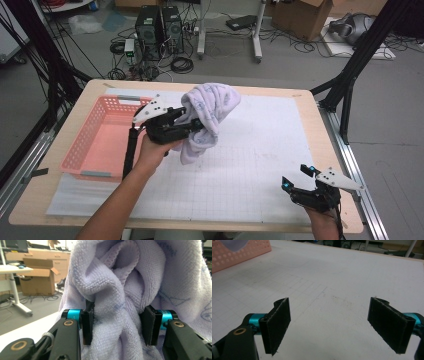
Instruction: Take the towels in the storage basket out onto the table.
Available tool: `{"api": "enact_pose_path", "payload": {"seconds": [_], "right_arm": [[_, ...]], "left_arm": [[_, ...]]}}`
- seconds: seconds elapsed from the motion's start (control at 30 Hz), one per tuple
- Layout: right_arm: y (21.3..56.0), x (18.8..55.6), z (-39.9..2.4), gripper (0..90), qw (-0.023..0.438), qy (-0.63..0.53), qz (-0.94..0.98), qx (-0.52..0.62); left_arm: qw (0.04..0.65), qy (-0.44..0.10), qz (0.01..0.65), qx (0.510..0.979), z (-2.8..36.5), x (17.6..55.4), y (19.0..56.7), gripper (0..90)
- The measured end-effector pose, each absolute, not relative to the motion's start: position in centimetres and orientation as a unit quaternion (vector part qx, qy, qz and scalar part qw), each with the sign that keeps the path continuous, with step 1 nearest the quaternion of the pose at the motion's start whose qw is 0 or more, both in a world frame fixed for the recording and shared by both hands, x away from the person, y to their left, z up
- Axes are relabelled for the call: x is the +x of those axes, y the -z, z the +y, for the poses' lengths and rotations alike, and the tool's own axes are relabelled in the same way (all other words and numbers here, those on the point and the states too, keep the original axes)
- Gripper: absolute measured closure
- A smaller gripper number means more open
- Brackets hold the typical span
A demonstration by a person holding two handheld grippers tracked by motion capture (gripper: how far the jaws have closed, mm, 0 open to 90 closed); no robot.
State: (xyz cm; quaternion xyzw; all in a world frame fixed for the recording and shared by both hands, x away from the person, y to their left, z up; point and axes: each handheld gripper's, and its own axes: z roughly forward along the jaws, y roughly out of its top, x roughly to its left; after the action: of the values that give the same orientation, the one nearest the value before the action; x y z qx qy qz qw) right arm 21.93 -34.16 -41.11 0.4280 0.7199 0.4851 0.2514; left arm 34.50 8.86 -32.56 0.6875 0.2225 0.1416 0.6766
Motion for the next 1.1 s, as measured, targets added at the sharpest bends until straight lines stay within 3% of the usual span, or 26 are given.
{"api": "enact_pose_path", "payload": {"seconds": [0.4, 0.8, 1.0, 1.1], "right_arm": [[41.3, 22.2, -34.2, 17.4, 0.246, -0.484, 0.722, 0.429], [41.6, 22.5, -34.4, 17.4, 0.24, -0.483, 0.723, 0.431], [41.6, 22.5, -34.5, 17.4, 0.239, -0.482, 0.724, 0.432], [41.6, 22.5, -34.4, 17.4, 0.237, -0.482, 0.724, 0.433]], "left_arm": [[0.621, -0.1, 0.242, 0.739, 2.3, 36.9, 37.7, 52.5], [0.566, -0.107, 0.289, 0.765, -0.9, 39.0, 41.6, 50.9], [0.55, -0.103, 0.33, 0.76, 0.1, 39.6, 41.5, 31.2], [0.567, -0.118, 0.331, 0.745, 1.2, 39.2, 40.0, 26.2]]}}
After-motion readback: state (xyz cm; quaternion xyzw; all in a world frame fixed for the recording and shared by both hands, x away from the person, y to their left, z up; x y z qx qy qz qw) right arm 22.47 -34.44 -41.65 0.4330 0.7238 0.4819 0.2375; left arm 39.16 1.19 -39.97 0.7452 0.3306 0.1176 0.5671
